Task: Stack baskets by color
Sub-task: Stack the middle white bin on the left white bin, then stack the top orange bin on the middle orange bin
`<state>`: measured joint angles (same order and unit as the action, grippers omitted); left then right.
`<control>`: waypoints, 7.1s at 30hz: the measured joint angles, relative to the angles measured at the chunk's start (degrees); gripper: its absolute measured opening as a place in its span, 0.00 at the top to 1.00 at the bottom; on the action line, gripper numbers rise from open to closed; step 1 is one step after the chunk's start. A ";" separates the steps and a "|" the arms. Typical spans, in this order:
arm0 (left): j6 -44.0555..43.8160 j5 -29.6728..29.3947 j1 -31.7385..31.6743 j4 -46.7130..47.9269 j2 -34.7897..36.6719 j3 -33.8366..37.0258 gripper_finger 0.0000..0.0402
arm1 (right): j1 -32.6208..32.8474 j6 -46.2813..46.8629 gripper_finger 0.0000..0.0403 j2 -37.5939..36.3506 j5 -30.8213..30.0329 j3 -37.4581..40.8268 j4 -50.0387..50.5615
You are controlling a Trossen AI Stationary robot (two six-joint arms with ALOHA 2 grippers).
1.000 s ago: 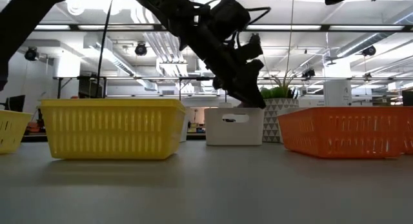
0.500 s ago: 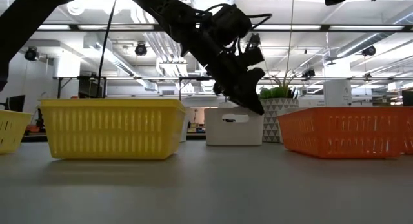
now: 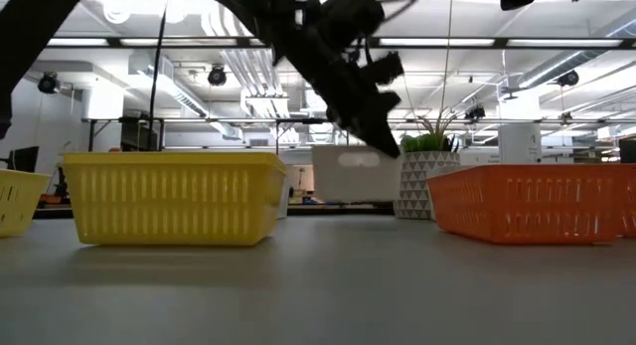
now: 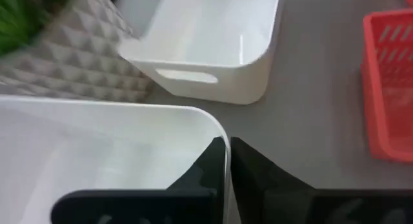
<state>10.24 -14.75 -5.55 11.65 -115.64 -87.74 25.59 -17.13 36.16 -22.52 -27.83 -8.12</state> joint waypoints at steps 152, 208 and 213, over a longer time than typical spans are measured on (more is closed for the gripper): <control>-0.52 -3.26 -9.76 54.69 54.69 28.22 0.73 | 0.01 3.89 0.98 0.79 0.52 0.00 3.15; 36.79 -2.39 -35.71 42.35 30.69 38.53 0.95 | 0.01 4.53 0.98 0.72 0.52 0.00 4.50; 36.71 -7.74 -35.69 42.45 30.78 38.48 0.99 | 0.01 4.53 0.98 0.72 0.52 0.00 4.50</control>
<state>46.95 -22.49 -41.23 54.10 -84.87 -49.27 25.61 -12.60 36.88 -22.00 -27.83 -3.62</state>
